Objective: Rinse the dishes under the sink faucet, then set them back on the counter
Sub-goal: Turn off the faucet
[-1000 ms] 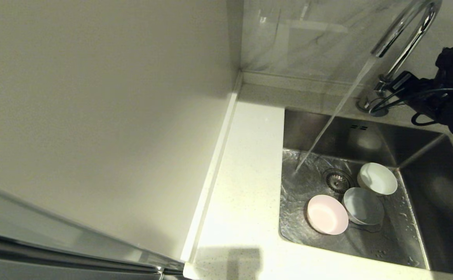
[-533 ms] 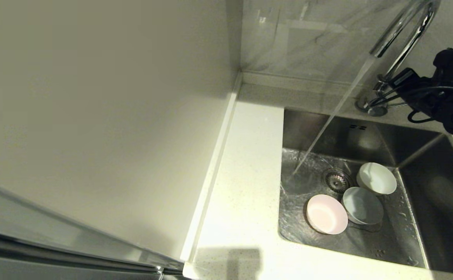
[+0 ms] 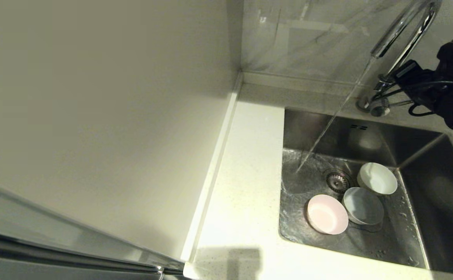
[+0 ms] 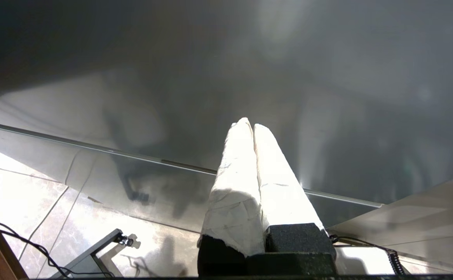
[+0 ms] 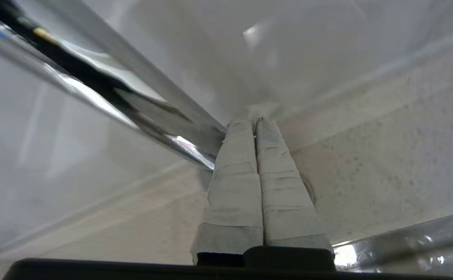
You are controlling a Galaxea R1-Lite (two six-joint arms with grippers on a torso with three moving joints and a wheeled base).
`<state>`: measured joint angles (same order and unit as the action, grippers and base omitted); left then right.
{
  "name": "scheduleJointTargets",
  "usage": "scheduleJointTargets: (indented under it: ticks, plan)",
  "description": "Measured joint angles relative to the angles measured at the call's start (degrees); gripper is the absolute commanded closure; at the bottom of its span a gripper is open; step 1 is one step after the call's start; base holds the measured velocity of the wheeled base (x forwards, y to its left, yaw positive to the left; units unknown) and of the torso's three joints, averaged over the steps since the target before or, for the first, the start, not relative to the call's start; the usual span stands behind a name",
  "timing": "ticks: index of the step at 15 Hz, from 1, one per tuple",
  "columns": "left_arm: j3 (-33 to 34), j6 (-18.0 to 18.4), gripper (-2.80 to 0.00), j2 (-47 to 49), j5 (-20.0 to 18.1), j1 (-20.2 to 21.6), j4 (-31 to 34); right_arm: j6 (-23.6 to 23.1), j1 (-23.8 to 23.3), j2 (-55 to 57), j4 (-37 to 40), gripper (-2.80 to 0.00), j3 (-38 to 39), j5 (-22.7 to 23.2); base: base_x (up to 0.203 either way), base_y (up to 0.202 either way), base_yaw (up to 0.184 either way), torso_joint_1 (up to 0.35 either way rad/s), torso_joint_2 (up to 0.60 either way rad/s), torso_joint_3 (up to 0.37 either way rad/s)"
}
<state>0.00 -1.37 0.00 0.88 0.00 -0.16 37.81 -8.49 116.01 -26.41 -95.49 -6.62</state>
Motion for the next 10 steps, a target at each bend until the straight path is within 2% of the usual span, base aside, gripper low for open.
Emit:
scheduleJointTargets:
  ticks: [6, 10]
  plan:
    - [0.0, 0.0, 0.0, 0.0, 0.0, 0.0, 0.0, -5.9, -7.3, -8.1, 0.6, 0.0, 5.2, 1.9, 0.0, 0.0, 0.0, 0.0, 0.0, 0.0]
    - [0.0, 0.0, 0.0, 0.0, 0.0, 0.0, 0.0, -9.7, -11.8, -13.7, 2.6, 0.0, 13.8, 7.1, 0.0, 0.0, 0.0, 0.0, 0.0, 0.0]
